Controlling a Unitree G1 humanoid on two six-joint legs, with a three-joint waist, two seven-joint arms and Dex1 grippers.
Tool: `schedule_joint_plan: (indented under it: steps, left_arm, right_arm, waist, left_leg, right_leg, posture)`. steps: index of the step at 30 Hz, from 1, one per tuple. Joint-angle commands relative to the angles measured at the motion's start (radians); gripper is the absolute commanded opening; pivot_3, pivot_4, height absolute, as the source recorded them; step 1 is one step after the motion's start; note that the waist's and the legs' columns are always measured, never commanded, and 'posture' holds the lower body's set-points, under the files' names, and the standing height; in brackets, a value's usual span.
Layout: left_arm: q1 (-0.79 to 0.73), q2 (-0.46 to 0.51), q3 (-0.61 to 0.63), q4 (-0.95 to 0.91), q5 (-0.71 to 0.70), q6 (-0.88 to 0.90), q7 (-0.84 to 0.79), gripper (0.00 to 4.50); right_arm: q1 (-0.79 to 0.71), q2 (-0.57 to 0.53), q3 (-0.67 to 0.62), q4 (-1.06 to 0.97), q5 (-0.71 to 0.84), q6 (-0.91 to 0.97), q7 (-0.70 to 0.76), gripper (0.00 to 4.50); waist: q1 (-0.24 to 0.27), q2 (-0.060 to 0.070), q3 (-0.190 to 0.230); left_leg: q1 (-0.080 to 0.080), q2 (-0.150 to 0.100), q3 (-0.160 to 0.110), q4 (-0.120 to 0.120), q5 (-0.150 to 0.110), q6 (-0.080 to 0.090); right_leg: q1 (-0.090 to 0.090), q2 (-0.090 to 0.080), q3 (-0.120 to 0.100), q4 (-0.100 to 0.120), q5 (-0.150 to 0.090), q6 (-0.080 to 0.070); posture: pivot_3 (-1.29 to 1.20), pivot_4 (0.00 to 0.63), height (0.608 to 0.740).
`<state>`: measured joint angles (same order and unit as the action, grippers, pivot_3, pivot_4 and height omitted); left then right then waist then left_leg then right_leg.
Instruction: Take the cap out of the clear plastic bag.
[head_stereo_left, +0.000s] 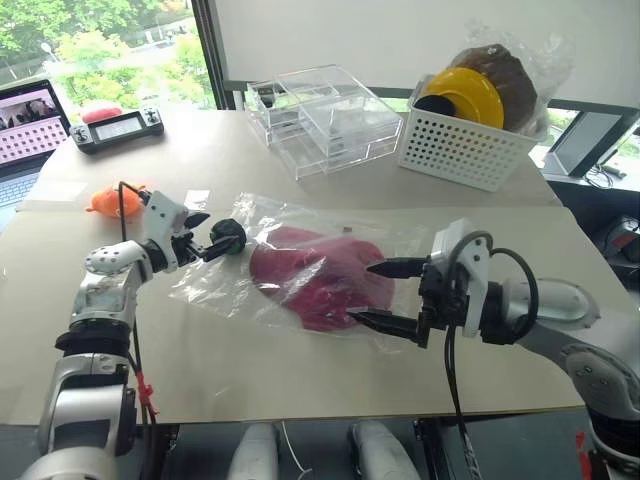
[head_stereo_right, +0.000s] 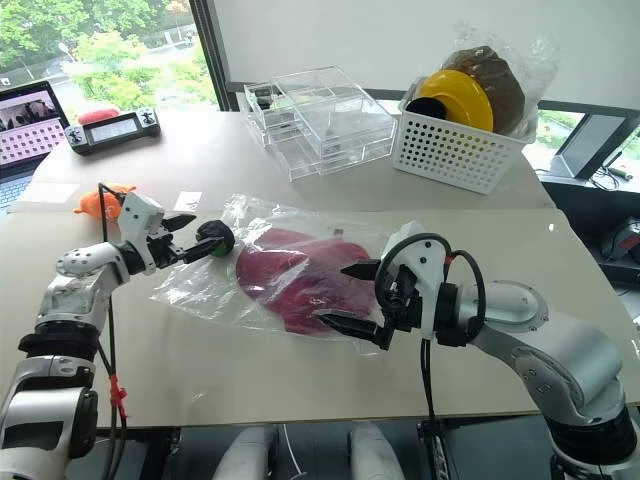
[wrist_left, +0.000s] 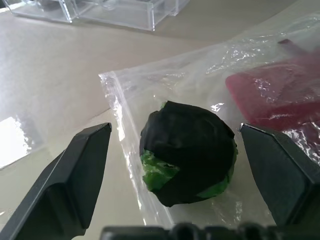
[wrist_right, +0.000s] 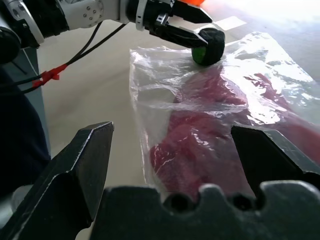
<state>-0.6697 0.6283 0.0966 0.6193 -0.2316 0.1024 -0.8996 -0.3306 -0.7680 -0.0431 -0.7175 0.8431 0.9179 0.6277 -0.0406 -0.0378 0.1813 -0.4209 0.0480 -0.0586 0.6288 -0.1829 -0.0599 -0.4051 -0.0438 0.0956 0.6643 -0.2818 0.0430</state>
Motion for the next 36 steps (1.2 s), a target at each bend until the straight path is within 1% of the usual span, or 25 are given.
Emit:
schedule_joint_plan:
  steps: [1, 7, 11, 15, 16, 17, 20, 22, 23, 25, 29, 30, 32, 33, 35, 36]
  left_arm:
    - [-0.056, -0.02, -0.008, 0.086, 0.042, -0.073, 0.028, 4.42]
    - [-0.111, -0.061, -0.044, 0.237, 0.108, -0.129, 0.057, 4.42]
    - [-0.112, -0.067, -0.06, 0.277, 0.136, -0.163, 0.05, 4.42]
    - [-0.115, -0.07, -0.04, 0.283, 0.118, -0.179, 0.043, 4.42]
    - [-0.116, -0.07, -0.036, 0.283, 0.116, -0.182, 0.045, 3.89]
    - [-0.117, -0.07, -0.034, 0.285, 0.116, -0.185, 0.047, 3.75]
    - [-0.119, -0.073, -0.027, 0.287, 0.112, -0.189, 0.05, 2.66]
    - [-0.117, -0.075, -0.021, 0.282, 0.107, -0.188, 0.053, 2.06]
    - [-0.116, -0.076, -0.019, 0.279, 0.108, -0.189, 0.054, 1.84]
    - [-0.115, -0.081, -0.01, 0.27, 0.099, -0.187, 0.059, 1.84]
    - [-0.126, -0.096, 0.062, 0.25, 0.03, -0.172, 0.086, 1.84]
    - [-0.158, -0.095, 0.125, 0.288, -0.017, -0.15, 0.143, 1.84]
    - [-0.209, -0.075, 0.207, 0.379, -0.048, -0.147, 0.287, 1.84]
    - [-0.23, -0.056, 0.225, 0.437, -0.034, -0.153, 0.382, 1.84]
    - [-0.257, -0.027, 0.244, 0.517, -0.011, -0.162, 0.507, 1.84]
    - [-0.269, -0.002, 0.262, 0.565, -0.006, -0.155, 0.606, 1.84]
  right_arm:
    - [0.039, 0.005, -0.006, -0.017, -0.028, -0.047, 0.0, 4.49]
    - [0.077, 0.015, -0.005, -0.018, -0.051, -0.059, -0.005, 4.49]
    - [0.081, 0.024, -0.01, -0.021, -0.055, -0.058, -0.014, 4.49]
    - [0.092, 0.027, -0.015, -0.024, -0.062, -0.058, -0.03, 4.49]
    - [0.093, 0.029, -0.014, -0.025, -0.064, -0.059, -0.033, 4.5]
    - [0.094, 0.03, -0.01, -0.024, -0.066, -0.06, -0.036, 4.5]
    - [0.096, 0.033, -0.002, -0.021, -0.075, -0.063, -0.039, 4.5]
    - [0.098, 0.033, 0.007, -0.018, -0.087, -0.064, -0.038, 4.5]
    - [0.099, 0.032, 0.01, -0.017, -0.091, -0.064, -0.038, 4.5]
    - [0.096, 0.034, 0.014, -0.012, -0.095, -0.064, -0.035, 4.5]
    - [0.089, 0.039, 0.024, -0.002, -0.103, -0.066, -0.032, 4.5]
    - [0.089, 0.04, 0.029, 0.0, -0.107, -0.066, -0.032, 4.5]
    - [0.089, 0.043, 0.035, 0.002, -0.113, -0.067, -0.031, 4.5]
    - [0.089, 0.045, 0.037, 0.004, -0.116, -0.068, -0.03, 4.5]
    - [0.085, 0.05, 0.043, 0.007, -0.123, -0.067, -0.03, 4.5]
    - [0.085, 0.052, 0.043, 0.006, -0.125, -0.066, -0.031, 4.5]
  waist:
    - [0.0, 0.0, 0.0]
    - [-0.003, 0.0, 0.0]
    - [-0.004, 0.0, 0.0]
    - [-0.001, 0.0, 0.0]
    - [-0.001, 0.0, 0.0]
    - [-0.001, 0.0, 0.0]
    - [-0.001, 0.0, 0.0]
    - [-0.001, 0.0, 0.0]
    - [-0.001, 0.0, 0.0]
    - [-0.001, 0.0, 0.0]
    - [-0.001, 0.0, 0.0]
    - [-0.002, 0.0, 0.0]
    - [-0.002, -0.001, 0.0]
    - [-0.003, -0.001, 0.0]
    - [-0.007, -0.002, 0.0]
    - [-0.008, -0.002, 0.0]
  left_leg:
    - [0.0, 0.0, 0.0, 0.0, 0.0, 0.0]
    - [0.0, 0.0, 0.0, 0.001, 0.0, 0.0]
    - [0.0, 0.0, 0.0, 0.0, 0.0, 0.0]
    - [0.0, 0.0, 0.0, 0.001, 0.0, 0.0]
    - [0.0, 0.0, 0.0, 0.001, 0.0, 0.0]
    - [0.0, 0.0, 0.0, 0.001, 0.0, 0.0]
    - [0.0, 0.0, 0.0, 0.001, 0.0, 0.0]
    - [0.0, 0.0, 0.0, 0.001, 0.0, 0.0]
    - [0.0, 0.0, 0.0, 0.001, 0.0, 0.0]
    - [0.0, 0.0, 0.0, 0.001, 0.0, 0.0]
    - [0.0, 0.0, -0.001, 0.001, 0.0, 0.0]
    - [0.0, 0.0, -0.001, 0.001, 0.0, 0.0]
    - [0.0, 0.0, -0.001, 0.001, 0.0, 0.0]
    - [-0.001, 0.0, -0.002, 0.002, 0.0, 0.0]
    - [0.0, 0.0, -0.002, 0.002, 0.0, 0.0]
    - [0.0, 0.0, -0.002, 0.002, 0.0, 0.0]
  right_leg:
    - [0.0, 0.0, 0.0, 0.0, 0.0, 0.0]
    - [0.0, 0.0, 0.0, 0.0, 0.0, 0.0]
    - [0.0, 0.0, 0.0, 0.0, 0.0, 0.0]
    - [0.001, 0.0, 0.0, 0.0, 0.0, 0.0]
    - [0.0, 0.0, 0.0, 0.0, 0.0, 0.0]
    - [0.0, 0.0, 0.0, 0.0, 0.0, 0.0]
    - [0.0, 0.0, 0.0, 0.0, 0.0, 0.0]
    - [0.0, 0.0, 0.0, 0.0, 0.0, 0.0]
    - [0.0, 0.0, 0.0, 0.001, 0.0, 0.0]
    - [0.0, 0.0, 0.0, 0.001, 0.0, 0.0]
    - [0.0, 0.0, 0.0, 0.001, 0.001, 0.0]
    - [0.0, 0.0, 0.0, 0.001, 0.001, 0.0]
    - [0.0, 0.0, 0.0, 0.001, 0.001, 0.0]
    - [0.0, 0.001, -0.001, 0.001, 0.0, 0.0]
    - [0.001, 0.0, -0.001, 0.001, 0.0, 0.001]
    - [0.001, 0.0, -0.001, 0.001, 0.0, 0.001]
  posture:
    - [0.0, 0.15, 0.735]
    - [0.0, 0.15, 0.735]
    - [0.0, 0.15, 0.735]
    - [0.0, 0.15, 0.735]
    - [0.0, 0.15, 0.735]
    - [0.0, 0.15, 0.735]
    - [0.0, 0.15, 0.735]
    - [0.0, 0.15, 0.735]
    - [0.0, 0.15, 0.735]
    - [0.0, 0.15, 0.735]
    - [0.0, 0.15, 0.735]
    - [0.0, 0.15, 0.735]
    - [0.0, 0.15, 0.735]
    - [0.0, 0.15, 0.735]
    - [0.0, 0.15, 0.735]
    - [0.0, 0.15, 0.735]
